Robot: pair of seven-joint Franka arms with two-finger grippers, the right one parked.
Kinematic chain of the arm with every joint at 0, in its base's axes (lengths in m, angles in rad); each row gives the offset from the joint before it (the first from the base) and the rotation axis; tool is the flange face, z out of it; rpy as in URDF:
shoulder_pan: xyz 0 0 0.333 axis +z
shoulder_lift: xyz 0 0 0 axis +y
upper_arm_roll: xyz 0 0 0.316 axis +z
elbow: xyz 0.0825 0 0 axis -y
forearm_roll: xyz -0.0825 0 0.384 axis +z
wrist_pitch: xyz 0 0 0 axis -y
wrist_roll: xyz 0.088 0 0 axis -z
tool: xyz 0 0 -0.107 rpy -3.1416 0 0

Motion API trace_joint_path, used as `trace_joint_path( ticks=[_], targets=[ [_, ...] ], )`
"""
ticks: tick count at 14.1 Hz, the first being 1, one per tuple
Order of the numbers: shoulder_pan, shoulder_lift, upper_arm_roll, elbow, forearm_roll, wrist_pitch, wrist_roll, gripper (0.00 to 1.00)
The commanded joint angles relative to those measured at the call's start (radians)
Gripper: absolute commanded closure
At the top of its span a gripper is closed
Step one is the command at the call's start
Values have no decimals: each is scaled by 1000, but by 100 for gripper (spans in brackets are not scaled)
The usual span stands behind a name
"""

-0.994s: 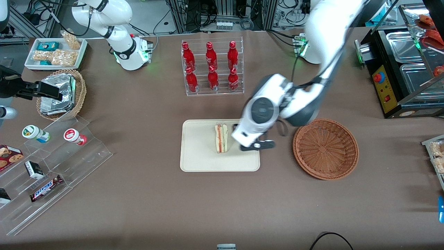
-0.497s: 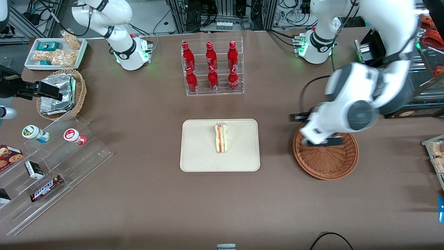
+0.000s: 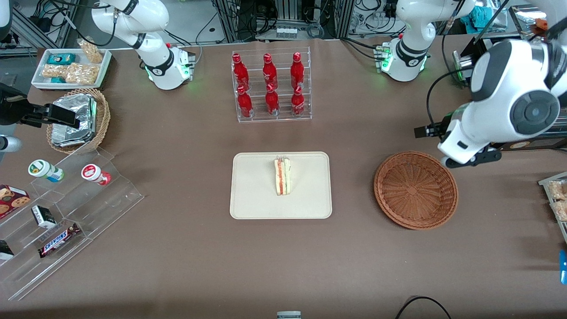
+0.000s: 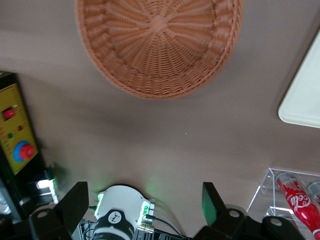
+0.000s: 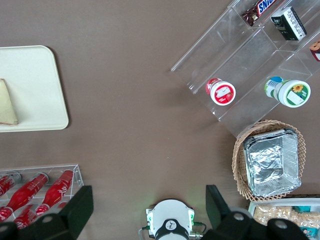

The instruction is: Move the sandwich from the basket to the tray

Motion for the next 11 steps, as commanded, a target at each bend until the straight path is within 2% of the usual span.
trace_joint_path(
  ticks=[1, 7, 11],
  targets=[
    [-4, -108, -2, -51, 19, -16, -54, 0],
    [1, -211, 1, -32, 42, -139, -43, 0],
    [1, -128, -1, 106, 4, -182, -54, 0]
  ],
)
